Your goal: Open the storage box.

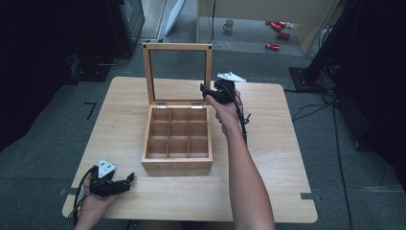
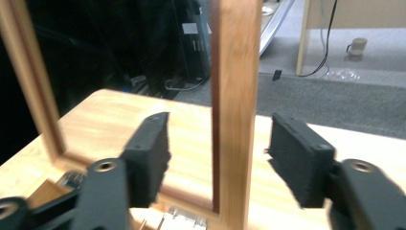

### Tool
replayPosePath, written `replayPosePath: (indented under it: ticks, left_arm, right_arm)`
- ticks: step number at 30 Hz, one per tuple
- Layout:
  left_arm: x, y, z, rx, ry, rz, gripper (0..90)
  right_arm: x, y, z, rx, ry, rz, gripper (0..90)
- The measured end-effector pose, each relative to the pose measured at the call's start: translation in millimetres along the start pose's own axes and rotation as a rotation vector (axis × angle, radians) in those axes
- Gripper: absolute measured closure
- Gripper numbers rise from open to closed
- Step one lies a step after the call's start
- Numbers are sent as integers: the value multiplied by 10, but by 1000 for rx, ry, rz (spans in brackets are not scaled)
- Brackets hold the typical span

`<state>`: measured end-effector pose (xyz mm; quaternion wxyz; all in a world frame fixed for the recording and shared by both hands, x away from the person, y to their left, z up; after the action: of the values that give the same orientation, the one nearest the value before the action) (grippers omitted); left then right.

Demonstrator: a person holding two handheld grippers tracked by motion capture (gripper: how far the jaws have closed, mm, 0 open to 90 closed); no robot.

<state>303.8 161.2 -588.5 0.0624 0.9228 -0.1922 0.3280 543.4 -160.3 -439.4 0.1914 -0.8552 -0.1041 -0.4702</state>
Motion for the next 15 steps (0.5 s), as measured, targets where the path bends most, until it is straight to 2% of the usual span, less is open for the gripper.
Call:
replayPosePath:
  ticks: [4,8,11,15]
  left_arm:
    - [-1,0,0,1,0,1,143]
    - [0,-1,0,3,1,1,142]
    - [-1,0,-1,5,1,-1,142]
    - [-2,0,-1,5,1,0,141]
  right_arm:
    - [-123,-59,-147,42,-23,15,268]
    - [-272,-81,-281,34,-49,-19,151]
    - [-349,-70,-365,20,-61,-26,80]
    - [-448,-80,-495,28,-65,-40,38]
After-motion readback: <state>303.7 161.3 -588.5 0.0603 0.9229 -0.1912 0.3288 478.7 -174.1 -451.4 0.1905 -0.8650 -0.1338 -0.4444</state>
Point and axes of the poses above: each handheld gripper's, and its own axes: z roughly forward along the jaws, x roughly out of its top, y roughly to its right, the point moved 10 cm from there along z, roughly forward along the jaws, and after that the axes turned 6 degrees about -y, right-handed, at the moved point
